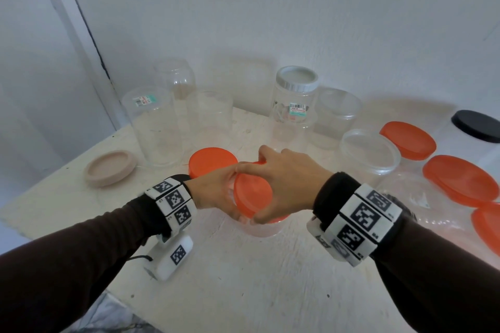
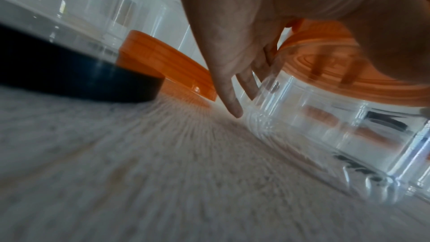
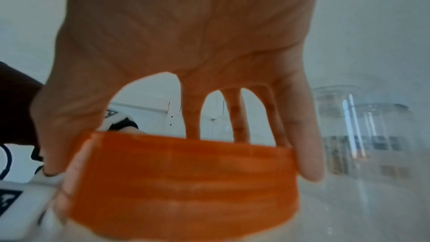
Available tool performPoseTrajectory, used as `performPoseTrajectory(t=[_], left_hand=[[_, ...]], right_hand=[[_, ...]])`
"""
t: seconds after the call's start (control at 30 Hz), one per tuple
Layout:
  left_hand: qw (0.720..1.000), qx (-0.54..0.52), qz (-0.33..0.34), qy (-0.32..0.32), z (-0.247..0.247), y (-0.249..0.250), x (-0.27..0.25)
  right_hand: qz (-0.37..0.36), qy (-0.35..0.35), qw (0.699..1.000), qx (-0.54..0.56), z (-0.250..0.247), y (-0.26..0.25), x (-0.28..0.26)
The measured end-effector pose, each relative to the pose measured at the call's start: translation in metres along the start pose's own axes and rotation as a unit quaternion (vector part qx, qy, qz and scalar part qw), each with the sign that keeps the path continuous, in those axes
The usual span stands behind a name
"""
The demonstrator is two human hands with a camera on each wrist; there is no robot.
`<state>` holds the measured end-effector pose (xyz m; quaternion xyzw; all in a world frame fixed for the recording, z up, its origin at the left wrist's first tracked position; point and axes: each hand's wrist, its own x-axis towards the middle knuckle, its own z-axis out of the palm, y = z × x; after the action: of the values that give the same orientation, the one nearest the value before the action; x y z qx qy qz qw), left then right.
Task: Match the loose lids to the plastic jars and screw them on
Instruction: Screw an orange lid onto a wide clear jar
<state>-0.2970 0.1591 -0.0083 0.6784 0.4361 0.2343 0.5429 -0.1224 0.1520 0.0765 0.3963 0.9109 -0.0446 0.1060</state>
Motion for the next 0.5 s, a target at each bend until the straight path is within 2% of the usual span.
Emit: performPoseTrajectory(t=[0.3, 0.5], left_hand=[[1.0, -0.014, -0.006, -0.011, 0.004, 0.008, -0.005], [0.999, 0.008, -0.019, -0.047, 0.011, 0.012, -0.003]], right_hand=[[0.032, 0.034, 0.999, 0.015, 0.006, -0.003, -0.004], [0.064, 0.031, 0.997, 0.025, 0.013, -0.005, -0.019]])
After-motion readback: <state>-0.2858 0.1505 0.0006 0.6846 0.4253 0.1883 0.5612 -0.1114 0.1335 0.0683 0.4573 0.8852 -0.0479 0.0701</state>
